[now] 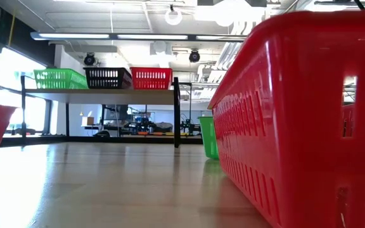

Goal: Stack baskets on shelf by color
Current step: Stack the left red bin on top of the red bin on the shelf

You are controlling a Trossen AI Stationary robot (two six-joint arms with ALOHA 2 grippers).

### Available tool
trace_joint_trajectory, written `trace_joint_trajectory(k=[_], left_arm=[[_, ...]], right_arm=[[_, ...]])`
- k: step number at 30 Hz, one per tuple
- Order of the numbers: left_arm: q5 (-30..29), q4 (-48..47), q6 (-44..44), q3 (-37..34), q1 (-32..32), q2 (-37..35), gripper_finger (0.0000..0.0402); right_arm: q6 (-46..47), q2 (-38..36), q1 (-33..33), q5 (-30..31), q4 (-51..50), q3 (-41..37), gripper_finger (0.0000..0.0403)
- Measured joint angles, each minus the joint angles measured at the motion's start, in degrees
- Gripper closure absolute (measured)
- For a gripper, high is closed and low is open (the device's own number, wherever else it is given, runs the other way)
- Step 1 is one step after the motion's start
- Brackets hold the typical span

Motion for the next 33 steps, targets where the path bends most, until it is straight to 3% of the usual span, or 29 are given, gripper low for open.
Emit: trace_joint_trajectory(k=[9,23,33], left_arm=[[-2.9,-0.3,1.4,0.0,5.8,-3.9,0.0397],[-1.3,1.2,14.5,0.0,20.2,-4.8,0.0399],[-2.5,0.7,26.3,5.6,29.0,-4.8,0.0399]], right_arm=[[-3.0,0.1,2.5,-1.9,6.0,-4.1,0.0324],[-4.3,0.0,4.5,-1.7,23.9,-14.8,0.0324],[0.2,0.3,4.5,-0.9,28.4,-19.7,0.0323]])
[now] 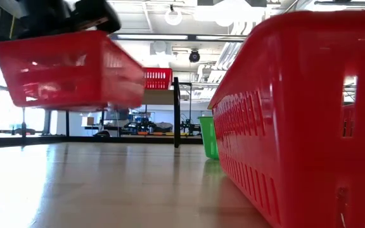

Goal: Stack baskets on shelf by color
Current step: Stack the left red bin on top of the red bin on the shelf

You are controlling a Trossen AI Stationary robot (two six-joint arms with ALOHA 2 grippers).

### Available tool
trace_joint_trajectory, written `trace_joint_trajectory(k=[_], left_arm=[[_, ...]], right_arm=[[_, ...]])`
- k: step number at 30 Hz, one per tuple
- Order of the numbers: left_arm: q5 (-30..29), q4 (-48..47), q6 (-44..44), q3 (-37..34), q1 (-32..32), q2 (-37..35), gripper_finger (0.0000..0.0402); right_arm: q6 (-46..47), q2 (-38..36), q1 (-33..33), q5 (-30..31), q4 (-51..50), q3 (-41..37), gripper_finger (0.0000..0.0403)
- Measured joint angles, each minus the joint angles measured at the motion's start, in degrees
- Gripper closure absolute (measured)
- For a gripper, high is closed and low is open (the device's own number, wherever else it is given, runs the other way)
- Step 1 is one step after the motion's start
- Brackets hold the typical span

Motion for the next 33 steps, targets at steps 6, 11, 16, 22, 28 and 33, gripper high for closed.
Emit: trace_joint_trajectory(k=[6,11,16,22,28,33], left_arm=[[-0.5,-0.8,4.5,3.0,3.2,0.0,0.0399],[-0.5,-1.2,6.6,4.2,5.2,0.0,0.0399],[0.9,-1.5,8.1,4.9,7.4,0.0,0.0399],[3.6,-2.1,10.6,6.4,10.2,0.1,0.0399],[7.2,-0.5,11.5,7.0,12.3,0.0,0.0399],[7.8,0.4,11.6,7.0,13.1,0.0,0.0398]], right_arm=[[2.3,0.3,-0.2,5.1,-0.3,0.0,0.0298],[4.5,0.3,-0.8,5.2,-2.1,0.0,0.0265],[6.7,0.3,-1.2,5.4,-5.5,0.1,0.0244],[8.9,0.1,-2.1,7.6,-9.2,0.1,0.0240],[10.4,0.2,-2.7,9.1,-12.5,0.1,0.0244],[11.7,0.2,-3.8,8.9,-13.6,0.1,0.0260]])
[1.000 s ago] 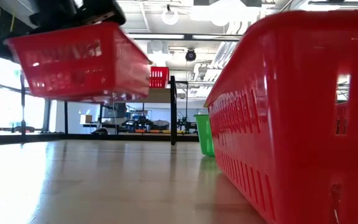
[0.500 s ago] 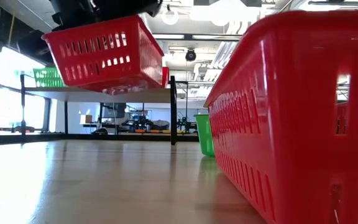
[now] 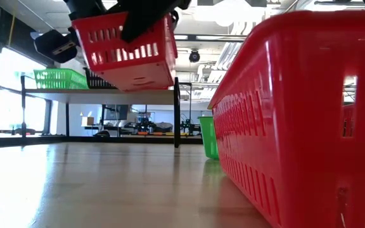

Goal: Stack baskets on shelf by color
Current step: Stack the left red bin on top of the red bin on the shelf

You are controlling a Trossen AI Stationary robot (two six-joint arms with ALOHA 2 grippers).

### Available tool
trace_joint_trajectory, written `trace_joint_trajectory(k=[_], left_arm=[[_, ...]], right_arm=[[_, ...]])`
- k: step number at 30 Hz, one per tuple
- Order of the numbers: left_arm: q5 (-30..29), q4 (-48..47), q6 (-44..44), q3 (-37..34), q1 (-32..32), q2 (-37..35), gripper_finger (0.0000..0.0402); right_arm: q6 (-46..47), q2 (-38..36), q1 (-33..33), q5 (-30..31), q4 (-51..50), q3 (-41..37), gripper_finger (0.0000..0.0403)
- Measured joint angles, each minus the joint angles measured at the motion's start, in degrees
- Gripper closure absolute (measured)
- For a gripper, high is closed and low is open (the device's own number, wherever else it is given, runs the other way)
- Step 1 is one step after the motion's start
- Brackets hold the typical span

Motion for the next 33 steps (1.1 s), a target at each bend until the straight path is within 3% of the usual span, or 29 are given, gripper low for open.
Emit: trace_joint_trajectory(k=[4,9,11,26,33], left_arm=[[0.0,-0.1,1.0,0.0,0.0,0.0,0.0398],[-0.4,-0.2,1.6,0.0,0.0,0.0,0.0386],[-0.8,-0.5,1.7,-0.1,-0.2,0.0,0.0376],[-1.0,-0.1,6.8,-0.1,-0.6,0.0,0.0276],[1.0,-0.3,12.4,-0.1,0.2,0.0,0.0262]], right_arm=[[0.4,0.0,-0.5,-1.4,-0.4,0.0,0.0294],[0.4,0.0,-0.8,-4.7,-0.7,0.0,0.0379],[0.3,0.0,-0.8,-4.6,-0.9,0.0,0.0395],[4.6,0.0,-0.8,-5.1,-6.6,0.0,0.0402],[6.2,0.0,-0.6,-6.8,-11.1,0.0,0.0402]])
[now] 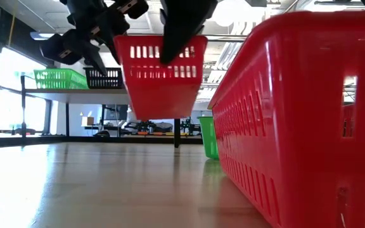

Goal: Stack baskets on shelf by color
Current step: Stack the left red bin on top of the red bin on the shelf

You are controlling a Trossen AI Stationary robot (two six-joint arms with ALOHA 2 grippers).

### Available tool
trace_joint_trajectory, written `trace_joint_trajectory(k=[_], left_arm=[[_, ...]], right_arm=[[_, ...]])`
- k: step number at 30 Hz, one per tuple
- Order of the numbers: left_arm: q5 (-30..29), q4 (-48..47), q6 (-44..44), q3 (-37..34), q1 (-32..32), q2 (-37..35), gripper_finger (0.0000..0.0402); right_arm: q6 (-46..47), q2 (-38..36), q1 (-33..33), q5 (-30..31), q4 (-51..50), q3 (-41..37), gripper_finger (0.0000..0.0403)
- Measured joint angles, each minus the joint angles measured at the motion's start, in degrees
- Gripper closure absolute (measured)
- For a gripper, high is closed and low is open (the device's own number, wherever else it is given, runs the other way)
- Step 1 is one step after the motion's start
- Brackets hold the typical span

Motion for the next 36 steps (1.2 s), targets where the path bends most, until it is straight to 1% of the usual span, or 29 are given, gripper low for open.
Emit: trace_joint_trajectory(k=[6,12,22,28,31,36], left_arm=[[-0.1,-0.2,3.8,-0.1,-0.1,-1.7,0.0272],[-1.7,-0.8,5.4,-0.1,-0.1,-7.0,0.0275],[-12.8,-1.7,12.7,-0.1,1.3,-17.5,0.0275],[-17.0,-1.4,18.5,-0.1,3.2,-22.2,0.0275],[-19.5,-1.4,21.0,-0.1,3.8,-23.7,0.0275],[-19.5,-1.5,26.9,-0.1,3.8,-24.7,0.0275]], right_arm=[[-0.4,-0.8,0.5,0.0,-3.4,0.0,0.0403],[-1.5,-4.0,0.6,0.0,-3.8,0.1,0.0403],[-4.5,-11.0,-1.4,0.0,-0.8,0.1,0.0403],[-7.7,-14.2,-4.2,5.3,2.8,0.2,0.0403],[-8.6,-15.1,-6.3,6.7,4.9,0.2,0.0403],[-11.5,-15.5,-10.2,9.9,8.5,0.2,0.0403]])
